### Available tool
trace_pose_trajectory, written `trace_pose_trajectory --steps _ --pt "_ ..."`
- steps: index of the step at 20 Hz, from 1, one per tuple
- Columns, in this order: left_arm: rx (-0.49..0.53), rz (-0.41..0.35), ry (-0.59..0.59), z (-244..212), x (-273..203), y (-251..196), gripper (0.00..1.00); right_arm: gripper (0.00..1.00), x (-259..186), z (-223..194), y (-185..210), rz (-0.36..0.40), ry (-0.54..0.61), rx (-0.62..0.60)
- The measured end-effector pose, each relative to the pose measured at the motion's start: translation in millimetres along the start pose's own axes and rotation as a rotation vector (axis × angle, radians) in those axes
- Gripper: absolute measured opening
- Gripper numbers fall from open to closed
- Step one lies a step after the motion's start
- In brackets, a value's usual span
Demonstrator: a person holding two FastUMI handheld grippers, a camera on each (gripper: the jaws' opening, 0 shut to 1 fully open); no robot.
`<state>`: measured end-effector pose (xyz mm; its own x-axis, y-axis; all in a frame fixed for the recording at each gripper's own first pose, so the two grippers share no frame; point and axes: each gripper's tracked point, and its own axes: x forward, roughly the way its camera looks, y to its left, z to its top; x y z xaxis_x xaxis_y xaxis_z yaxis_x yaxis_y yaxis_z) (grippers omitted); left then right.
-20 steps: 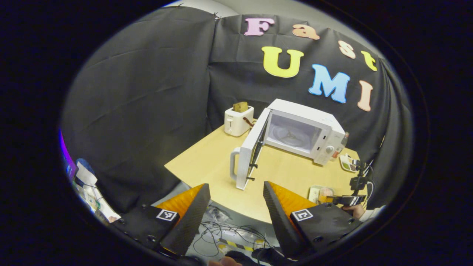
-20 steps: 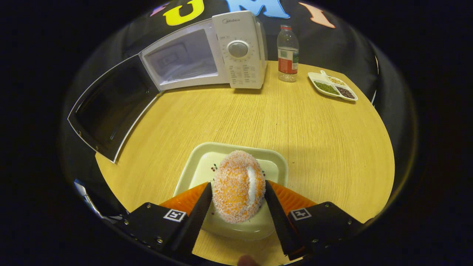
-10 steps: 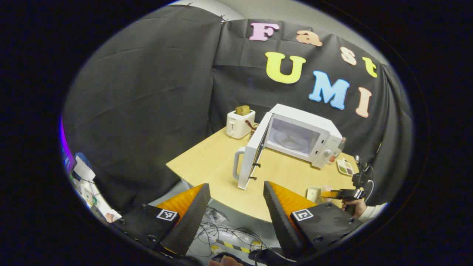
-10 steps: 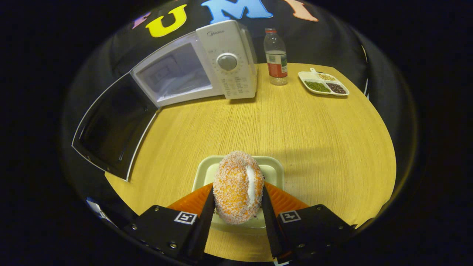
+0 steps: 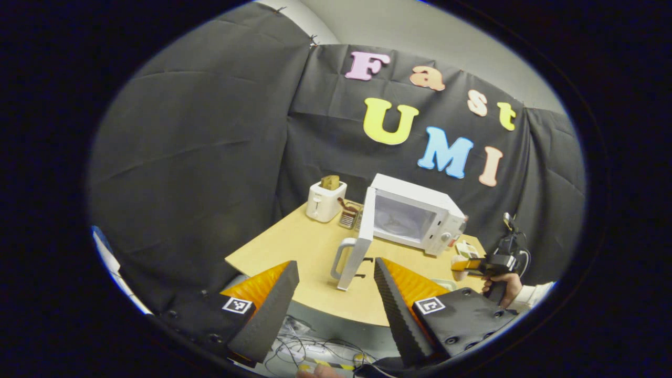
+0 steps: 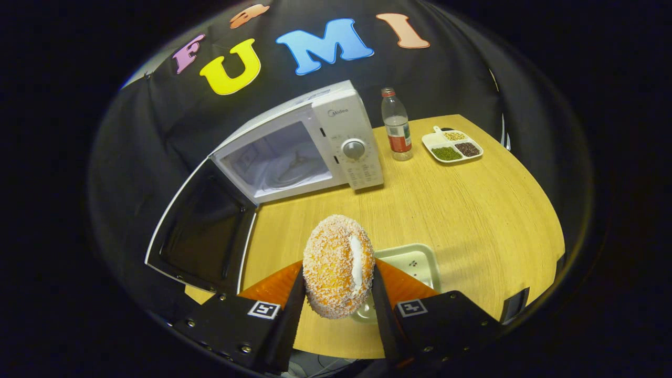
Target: Open the microwave oven with the left hand, put the food in, and close the microwave oven.
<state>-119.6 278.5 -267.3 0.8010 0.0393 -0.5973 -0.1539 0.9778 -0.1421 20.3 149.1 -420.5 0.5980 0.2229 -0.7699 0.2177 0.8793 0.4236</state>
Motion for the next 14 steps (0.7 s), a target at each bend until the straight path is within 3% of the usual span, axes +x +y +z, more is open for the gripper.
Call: trace_pose_trajectory --steps 4,7,14 --pt "0.006 0.011 -0.026 15.9 -4.0 18.4 0.93 0.66 27.2 21.4 47.7 0.028 -0.031 0.005" --pt "-0.026 0.068 -0.013 19.3 1.2 30.1 0.93 0.66 64.9 35.0 79.2 0.061 -0.03 0.013" --pt "-0.066 0.22 0.071 1.1 14.7 35.0 0.97 0.66 159.1 58.9 113.0 0.067 -0.038 0.062"
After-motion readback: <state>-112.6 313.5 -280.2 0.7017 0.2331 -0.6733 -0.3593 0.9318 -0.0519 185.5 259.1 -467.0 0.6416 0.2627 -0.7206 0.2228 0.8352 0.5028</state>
